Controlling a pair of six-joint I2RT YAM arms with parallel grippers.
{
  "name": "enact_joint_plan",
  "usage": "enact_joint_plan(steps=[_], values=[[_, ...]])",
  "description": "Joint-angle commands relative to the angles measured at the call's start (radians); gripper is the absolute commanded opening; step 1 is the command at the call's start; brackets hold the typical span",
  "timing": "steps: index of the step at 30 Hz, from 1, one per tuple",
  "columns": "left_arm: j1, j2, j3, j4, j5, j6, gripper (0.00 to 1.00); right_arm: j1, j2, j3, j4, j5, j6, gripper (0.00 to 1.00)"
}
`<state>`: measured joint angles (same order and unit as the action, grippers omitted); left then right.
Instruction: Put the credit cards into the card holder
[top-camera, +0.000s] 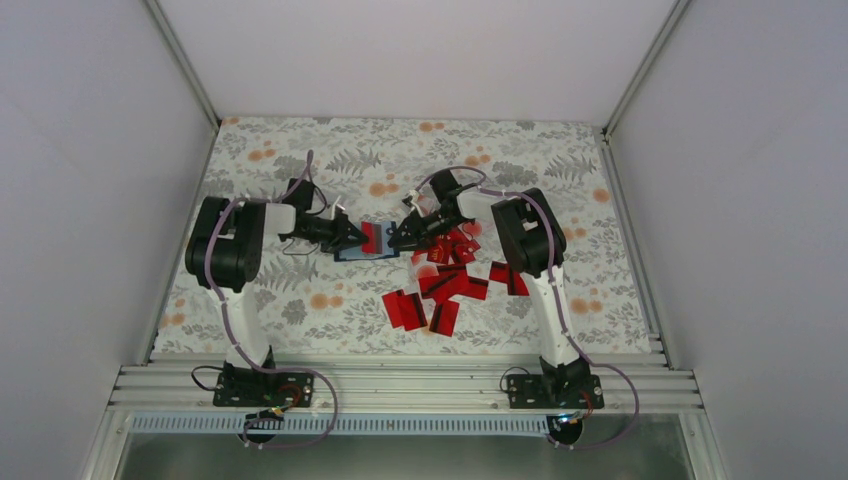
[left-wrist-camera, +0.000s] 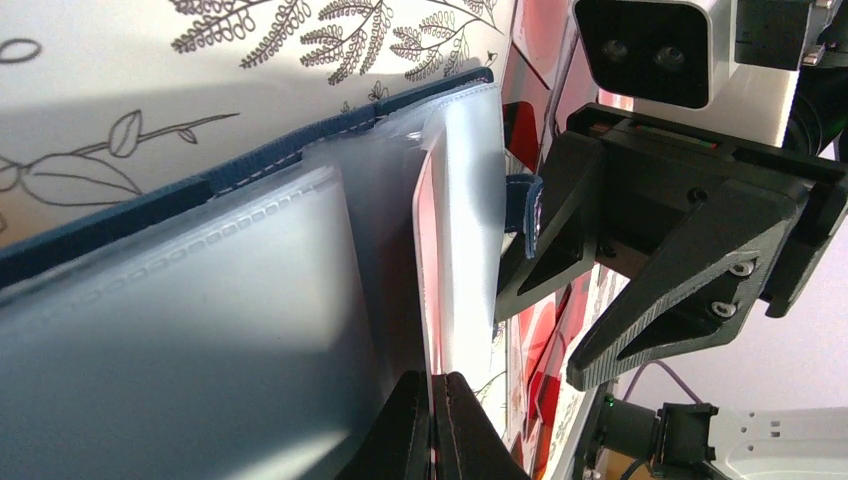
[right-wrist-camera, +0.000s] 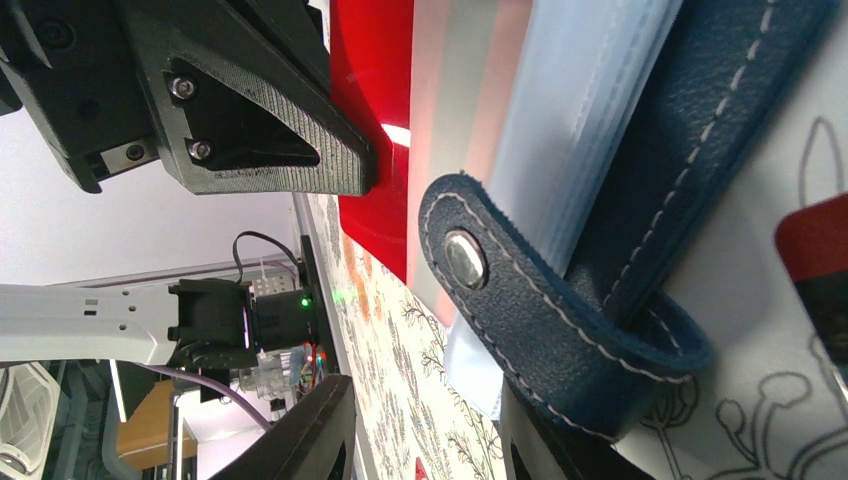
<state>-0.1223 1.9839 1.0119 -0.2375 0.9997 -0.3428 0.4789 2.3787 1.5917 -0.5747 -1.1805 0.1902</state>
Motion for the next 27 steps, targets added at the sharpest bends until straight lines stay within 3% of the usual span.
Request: enact_joint_plan(steps=[1,18,27], values=[[-0.027,0.003,-0.004,0.04,-0.019,-0.024,0.02,0.01,0.077,-0.05,-0.073,0.168,-0.009,0.38],[-0.064,0.042,0.016,0.029,-0.03,-0.021,0.03,0.01,0.065,-0.063,-0.053,0.163,-0.001,0.37],[-0.066,0.009,0.039,-0.092,-0.113,0.038,0.18,0.01,0.062,-0.025,-0.077,0.183,-0.017,0.37]])
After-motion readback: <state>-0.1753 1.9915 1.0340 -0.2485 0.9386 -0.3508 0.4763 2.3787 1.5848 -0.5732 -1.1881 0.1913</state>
